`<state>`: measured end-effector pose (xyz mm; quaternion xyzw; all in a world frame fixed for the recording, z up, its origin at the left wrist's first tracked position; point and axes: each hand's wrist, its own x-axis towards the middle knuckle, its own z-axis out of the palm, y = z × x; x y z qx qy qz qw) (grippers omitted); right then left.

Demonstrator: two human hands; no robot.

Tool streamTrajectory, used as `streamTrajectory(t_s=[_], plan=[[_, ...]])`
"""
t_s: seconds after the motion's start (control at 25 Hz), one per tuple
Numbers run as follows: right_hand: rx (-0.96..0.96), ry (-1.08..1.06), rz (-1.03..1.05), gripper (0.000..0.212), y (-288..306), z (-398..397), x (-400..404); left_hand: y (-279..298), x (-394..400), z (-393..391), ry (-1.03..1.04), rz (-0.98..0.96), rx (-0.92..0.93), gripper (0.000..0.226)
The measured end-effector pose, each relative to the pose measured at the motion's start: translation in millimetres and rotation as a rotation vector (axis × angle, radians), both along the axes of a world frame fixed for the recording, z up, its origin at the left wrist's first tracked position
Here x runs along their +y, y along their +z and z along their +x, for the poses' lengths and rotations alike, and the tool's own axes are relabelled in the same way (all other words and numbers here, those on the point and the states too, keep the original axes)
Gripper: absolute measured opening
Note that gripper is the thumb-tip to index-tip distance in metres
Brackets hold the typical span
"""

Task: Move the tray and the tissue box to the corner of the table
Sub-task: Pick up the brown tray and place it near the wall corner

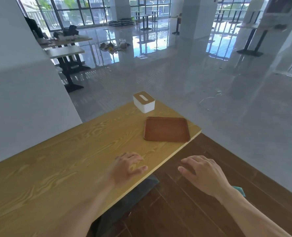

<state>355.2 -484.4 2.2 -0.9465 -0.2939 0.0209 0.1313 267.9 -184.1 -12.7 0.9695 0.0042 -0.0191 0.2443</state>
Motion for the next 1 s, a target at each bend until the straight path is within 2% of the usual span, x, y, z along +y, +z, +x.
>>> streamTrajectory(t_s=[0.4, 0.8, 1.0], plan=[[0.048, -0.035, 0.011, 0.065, -21, 60, -17, -12, -13, 76, -0.074, 0.028, 0.04, 0.066], [0.045, -0.081, -0.042, 0.054, -30, 168, 30, -35, 42, 198, -0.104, -0.016, 0.029, 0.057], [0.106, -0.138, -0.075, 0.054, -49, 210, 55, -48, 67, 251, -0.144, 0.014, 0.084, 0.069]])
